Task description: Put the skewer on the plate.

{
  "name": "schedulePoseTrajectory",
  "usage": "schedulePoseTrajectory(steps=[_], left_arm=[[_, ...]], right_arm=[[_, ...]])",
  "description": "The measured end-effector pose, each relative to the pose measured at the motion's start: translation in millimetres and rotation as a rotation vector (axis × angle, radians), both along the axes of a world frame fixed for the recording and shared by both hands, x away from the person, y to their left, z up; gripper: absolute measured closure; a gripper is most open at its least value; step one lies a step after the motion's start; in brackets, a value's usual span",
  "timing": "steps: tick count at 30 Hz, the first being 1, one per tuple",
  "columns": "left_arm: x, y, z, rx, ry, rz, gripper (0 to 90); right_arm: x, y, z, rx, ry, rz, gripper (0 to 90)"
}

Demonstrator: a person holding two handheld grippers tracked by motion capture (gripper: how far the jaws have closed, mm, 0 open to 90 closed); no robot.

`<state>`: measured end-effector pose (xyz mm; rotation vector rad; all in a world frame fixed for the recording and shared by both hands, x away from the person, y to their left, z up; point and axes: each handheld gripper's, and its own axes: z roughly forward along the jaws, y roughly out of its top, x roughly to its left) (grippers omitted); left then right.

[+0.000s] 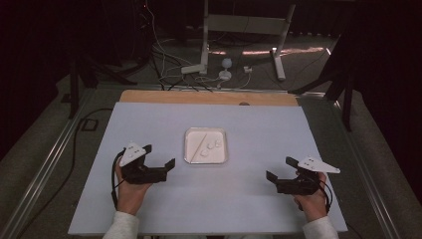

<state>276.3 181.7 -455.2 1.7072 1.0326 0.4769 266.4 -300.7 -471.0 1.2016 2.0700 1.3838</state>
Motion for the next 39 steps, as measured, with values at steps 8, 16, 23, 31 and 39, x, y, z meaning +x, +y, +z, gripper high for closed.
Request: schedulePoseTrajectory(steps=[8, 16, 23, 31, 39], left_arm=[[-14.3, 21.7, -4.9, 0.011, -0.037, 0.031, 0.5], [-21.5, 34.4, -11.1, -0.002, -0.044, 0.059, 0.5], [-25.7, 37.9, -12.7, 0.012, -0.063, 0.061, 0.5], [-25.8, 45.2, -14.3, -0.007, -0.067, 0.076, 0.6], [-26.6, 49.7, -12.4, -0.023, -0.076, 0.089, 0.5]], right_arm=[[0.3, 1.9, -1.1, -0.001, -0.012, 0.003, 1.8], [-0.2, 2.4, -1.5, 0.0, -0.03, 0.001, 1.8], [-0.4, 2.5, -2.5, -0.008, -0.045, -0.002, 1.7], [-1.2, 4.6, -5.2, -0.018, -0.054, 0.008, 1.7], [0.3, 1.1, -8.8, -0.013, -0.052, 0.0, 1.7]])
